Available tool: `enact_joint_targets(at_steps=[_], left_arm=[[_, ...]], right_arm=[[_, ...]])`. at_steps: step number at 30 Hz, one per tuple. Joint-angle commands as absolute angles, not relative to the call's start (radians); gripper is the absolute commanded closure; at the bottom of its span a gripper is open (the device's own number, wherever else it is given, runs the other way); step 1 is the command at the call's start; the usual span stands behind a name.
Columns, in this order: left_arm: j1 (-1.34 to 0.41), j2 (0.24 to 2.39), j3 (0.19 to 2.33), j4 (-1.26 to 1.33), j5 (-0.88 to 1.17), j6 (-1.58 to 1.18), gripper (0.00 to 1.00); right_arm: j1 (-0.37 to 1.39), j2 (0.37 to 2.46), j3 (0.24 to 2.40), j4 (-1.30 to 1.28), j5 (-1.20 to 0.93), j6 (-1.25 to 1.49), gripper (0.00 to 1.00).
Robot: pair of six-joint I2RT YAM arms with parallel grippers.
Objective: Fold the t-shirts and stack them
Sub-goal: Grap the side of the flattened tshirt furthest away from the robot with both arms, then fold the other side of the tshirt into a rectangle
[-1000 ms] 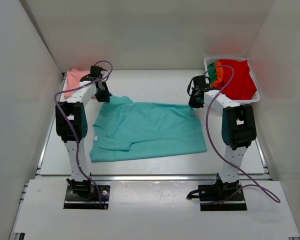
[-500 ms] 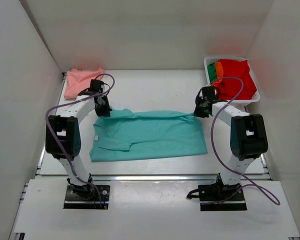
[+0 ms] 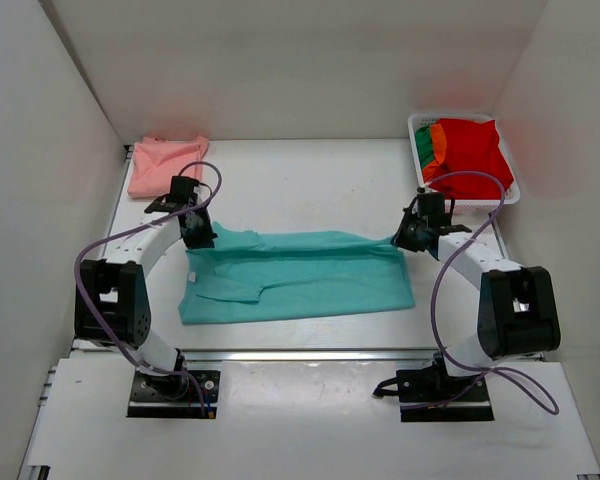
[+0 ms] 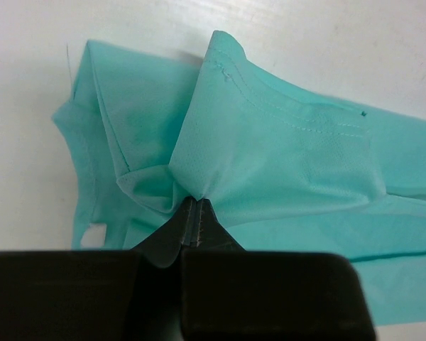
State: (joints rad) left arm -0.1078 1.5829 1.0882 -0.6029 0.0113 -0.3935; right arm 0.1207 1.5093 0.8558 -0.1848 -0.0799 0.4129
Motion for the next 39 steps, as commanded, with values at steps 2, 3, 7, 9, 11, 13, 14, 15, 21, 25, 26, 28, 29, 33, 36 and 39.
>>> enact_joint_targets(at_steps=[2, 3, 7, 9, 11, 13, 14, 15, 21, 25, 26, 28, 29, 33, 36, 39], left_arm=[[-0.12, 1.488, 1.029, -0.609, -0.017, -0.402, 1.0], [-0.124, 1.473, 1.022, -0.609, -0.02, -0.403, 1.0], [-0.129, 1.43, 0.971, -0.615, -0.028, -0.41, 1.0], [-0.133, 1.411, 0.945, -0.623, -0.023, -0.409, 1.0], [-0.137, 1.396, 0.918, -0.621, -0.031, -0.414, 1.0], [-0.14, 1.378, 0.898, -0.624, -0.031, -0.414, 1.0], [-0.14, 1.37, 0.888, -0.624, -0.031, -0.417, 1.0], [-0.141, 1.362, 0.879, -0.621, -0.034, -0.42, 1.0], [-0.141, 1.333, 0.836, -0.627, -0.034, -0.437, 1.0], [-0.123, 1.319, 0.845, -0.652, -0.054, -0.46, 0.71], [-0.126, 1.312, 0.851, -0.656, -0.067, -0.469, 0.69], [-0.143, 1.31, 0.902, -0.699, -0.109, -0.488, 0.65], [-0.147, 1.305, 0.92, -0.716, -0.133, -0.498, 0.62], [-0.178, 1.287, 0.96, -0.749, -0.156, -0.522, 0.61], [-0.198, 1.278, 0.974, -0.733, -0.123, -0.54, 0.62], [-0.196, 1.278, 0.951, -0.704, -0.068, -0.555, 0.63]], right_arm=[[0.092, 1.431, 0.801, -0.135, -0.097, 0.385, 1.0], [0.091, 1.425, 0.793, -0.133, -0.092, 0.385, 1.0], [0.089, 1.391, 0.752, -0.138, -0.104, 0.38, 1.0], [0.097, 1.378, 0.729, -0.133, -0.104, 0.39, 1.0], [0.089, 1.37, 0.719, -0.133, -0.107, 0.382, 1.0], [0.1, 1.362, 0.704, -0.133, -0.109, 0.382, 0.99], [0.097, 1.364, 0.695, -0.135, -0.11, 0.382, 1.0], [0.097, 1.355, 0.692, -0.132, -0.112, 0.388, 1.0], [0.098, 1.347, 0.67, -0.14, -0.118, 0.379, 1.0], [0.109, 1.315, 0.664, -0.216, -0.081, 0.396, 0.73], [0.11, 1.302, 0.66, -0.241, -0.071, 0.396, 0.65], [0.112, 1.241, 0.641, -0.259, -0.066, 0.393, 0.57], [0.112, 1.209, 0.628, -0.261, -0.058, 0.396, 0.55], [0.045, 1.146, 0.617, -0.232, -0.101, 0.385, 0.59], [0.002, 1.164, 0.644, -0.218, -0.159, 0.377, 0.63], [0.003, 1.224, 0.684, -0.209, -0.186, 0.374, 0.66]])
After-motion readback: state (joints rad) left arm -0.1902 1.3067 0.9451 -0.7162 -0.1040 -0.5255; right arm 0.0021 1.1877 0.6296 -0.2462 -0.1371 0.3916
